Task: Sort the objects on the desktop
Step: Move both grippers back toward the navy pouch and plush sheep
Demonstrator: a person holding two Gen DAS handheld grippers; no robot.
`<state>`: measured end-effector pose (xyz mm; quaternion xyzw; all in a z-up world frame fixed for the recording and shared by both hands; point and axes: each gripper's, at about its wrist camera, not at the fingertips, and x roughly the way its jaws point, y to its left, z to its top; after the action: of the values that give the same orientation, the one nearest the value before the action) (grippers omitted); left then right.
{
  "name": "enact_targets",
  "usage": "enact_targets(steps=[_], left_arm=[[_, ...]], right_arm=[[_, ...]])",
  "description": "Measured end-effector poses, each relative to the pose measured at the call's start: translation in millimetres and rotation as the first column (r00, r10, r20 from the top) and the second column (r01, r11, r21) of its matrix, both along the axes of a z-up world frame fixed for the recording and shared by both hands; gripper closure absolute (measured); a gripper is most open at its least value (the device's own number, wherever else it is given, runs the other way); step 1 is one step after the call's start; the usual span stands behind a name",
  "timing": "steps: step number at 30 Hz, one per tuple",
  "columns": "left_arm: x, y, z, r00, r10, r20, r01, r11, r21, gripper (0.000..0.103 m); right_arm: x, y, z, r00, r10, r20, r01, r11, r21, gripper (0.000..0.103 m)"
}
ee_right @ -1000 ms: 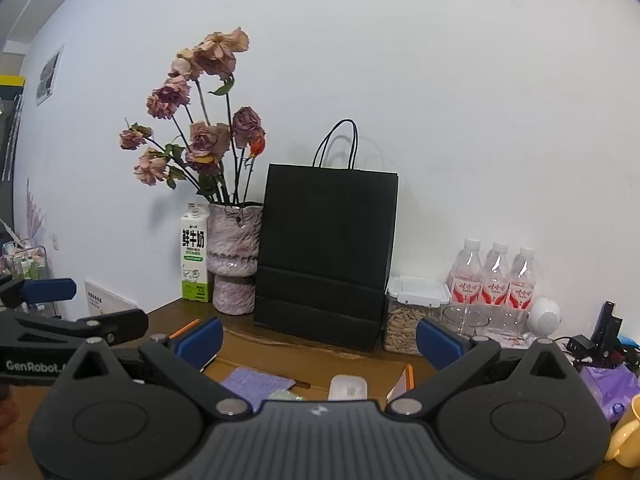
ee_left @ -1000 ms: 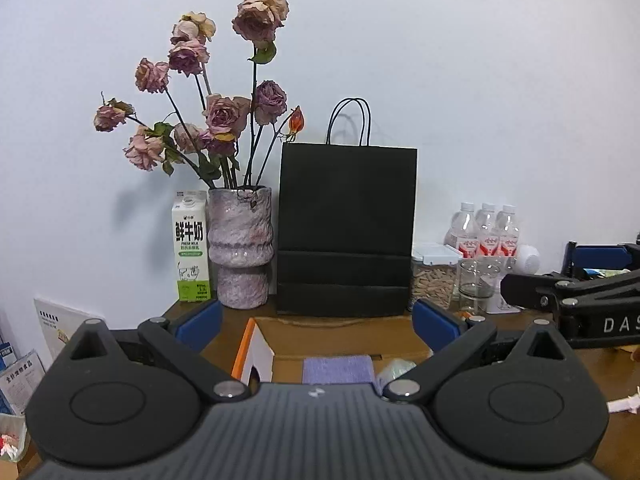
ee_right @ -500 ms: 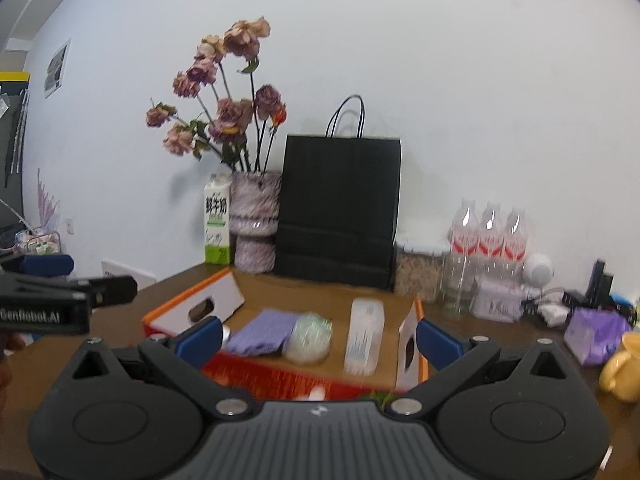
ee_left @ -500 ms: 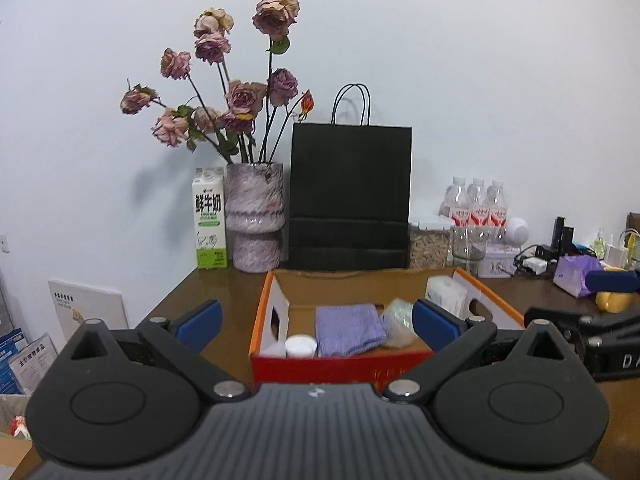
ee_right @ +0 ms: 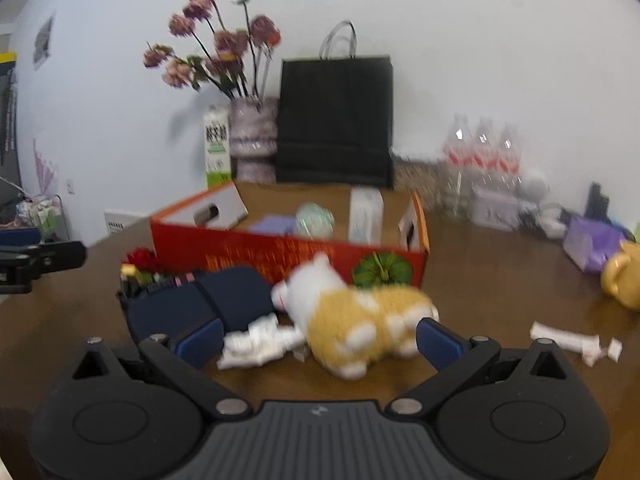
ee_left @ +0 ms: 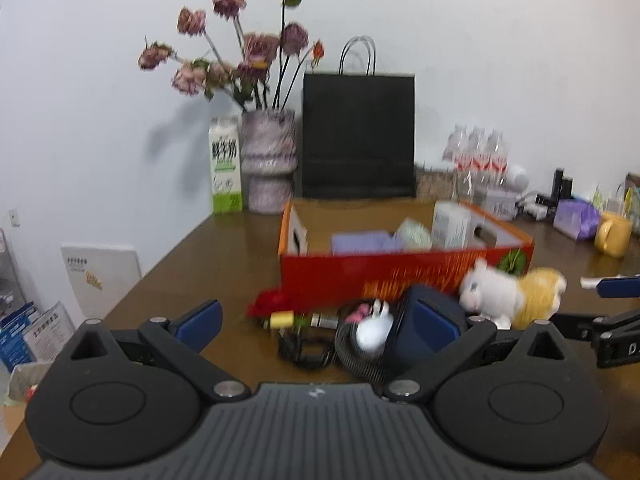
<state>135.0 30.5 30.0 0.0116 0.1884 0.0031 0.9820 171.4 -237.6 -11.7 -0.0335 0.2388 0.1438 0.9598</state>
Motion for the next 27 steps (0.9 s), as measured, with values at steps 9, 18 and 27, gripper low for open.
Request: enact_targets(steps=[9, 18, 27], left_arm=[[-6, -4, -10, 0.999, -0.019, -0.033, 0.018, 1.000, -0.023, 0.000], [4, -20, -14, 0.996, -0.064, -0.059, 0.064, 0.998, 0.001, 0.000], [26, -45, -22, 0.988, -0.112, -0.102, 0.115, 0.993, 0.019, 0.000]], right_arm=[[-19, -1, -8, 1.000, -0.016, -0.009, 0.016, 1.000, -0.013, 0.000], [-5, -7, -12, 0.999, -0.027, -0.023, 0.027, 1.000, -0.006, 0.000], [22, -30, -14, 0.999, -0.043, -0.032, 0.042, 0.999, -0.027, 0.000]])
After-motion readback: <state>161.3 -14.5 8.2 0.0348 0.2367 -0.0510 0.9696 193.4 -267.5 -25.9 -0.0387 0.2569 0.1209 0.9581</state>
